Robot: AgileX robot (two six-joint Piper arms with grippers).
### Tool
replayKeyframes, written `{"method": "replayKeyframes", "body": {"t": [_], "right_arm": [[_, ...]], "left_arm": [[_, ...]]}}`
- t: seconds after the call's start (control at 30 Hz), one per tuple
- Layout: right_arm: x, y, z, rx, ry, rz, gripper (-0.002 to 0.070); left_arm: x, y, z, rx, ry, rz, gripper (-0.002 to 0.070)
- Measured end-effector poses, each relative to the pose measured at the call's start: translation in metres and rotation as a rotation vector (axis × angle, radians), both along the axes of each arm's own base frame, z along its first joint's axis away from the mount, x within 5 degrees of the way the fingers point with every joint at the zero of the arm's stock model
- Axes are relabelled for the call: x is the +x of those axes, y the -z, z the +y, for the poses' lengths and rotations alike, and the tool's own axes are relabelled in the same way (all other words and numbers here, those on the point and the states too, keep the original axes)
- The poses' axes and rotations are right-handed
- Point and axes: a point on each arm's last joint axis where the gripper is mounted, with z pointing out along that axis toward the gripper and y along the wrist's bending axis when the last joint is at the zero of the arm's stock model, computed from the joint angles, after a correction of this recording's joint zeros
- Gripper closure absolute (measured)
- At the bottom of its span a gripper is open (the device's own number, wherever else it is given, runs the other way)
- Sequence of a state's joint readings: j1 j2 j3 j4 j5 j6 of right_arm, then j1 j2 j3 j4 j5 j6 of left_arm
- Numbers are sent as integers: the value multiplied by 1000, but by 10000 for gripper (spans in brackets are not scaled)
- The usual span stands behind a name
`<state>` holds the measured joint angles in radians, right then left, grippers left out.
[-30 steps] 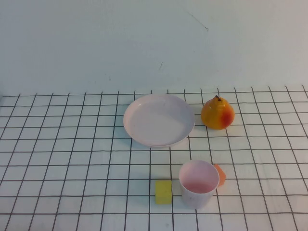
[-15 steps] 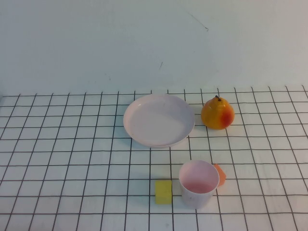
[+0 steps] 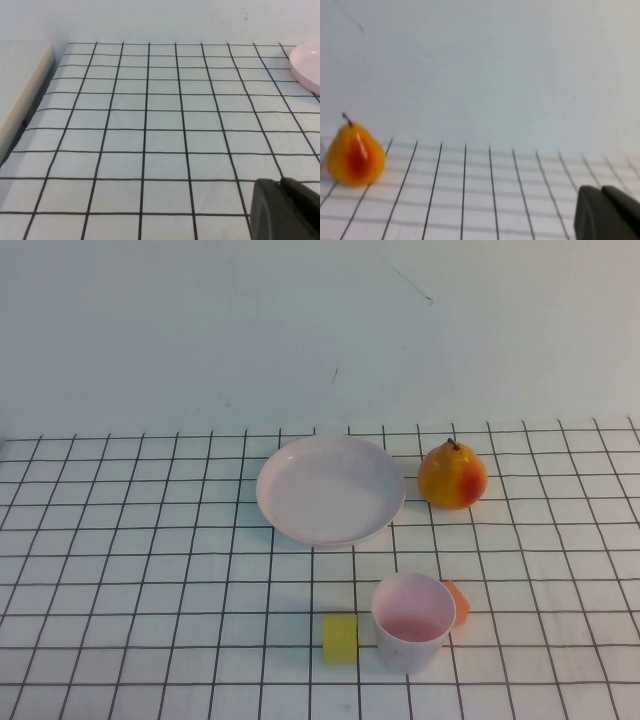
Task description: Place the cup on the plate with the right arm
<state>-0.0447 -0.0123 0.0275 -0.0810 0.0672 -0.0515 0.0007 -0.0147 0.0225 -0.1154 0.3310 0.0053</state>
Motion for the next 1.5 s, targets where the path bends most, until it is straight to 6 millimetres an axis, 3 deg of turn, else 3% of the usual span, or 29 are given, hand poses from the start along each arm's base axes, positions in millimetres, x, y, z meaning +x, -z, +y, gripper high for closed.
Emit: {"method": "replayKeyframes", "body": {"t": [0.23,0.8,0.9,1.13,1.3,1.5], "right_arm": [[-2,-22,2,-133,-8,-242,678],[-12,-53,3,-84,-19,-555,678],[-17,-78,4,-111,-14,-521,678],[-34,-155,0,-137,30,-332,678],[-15,-187,-1,-72,21,-43,678],[18,-201,9,-75,-134,307,678]], "left_arm": [[0,0,0,0,0,0,677],[0,0,0,0,0,0,677],[0,0,0,0,0,0,677],[0,0,0,0,0,0,677],[0,0,0,0,0,0,677],[0,0,0,0,0,0,677]]}}
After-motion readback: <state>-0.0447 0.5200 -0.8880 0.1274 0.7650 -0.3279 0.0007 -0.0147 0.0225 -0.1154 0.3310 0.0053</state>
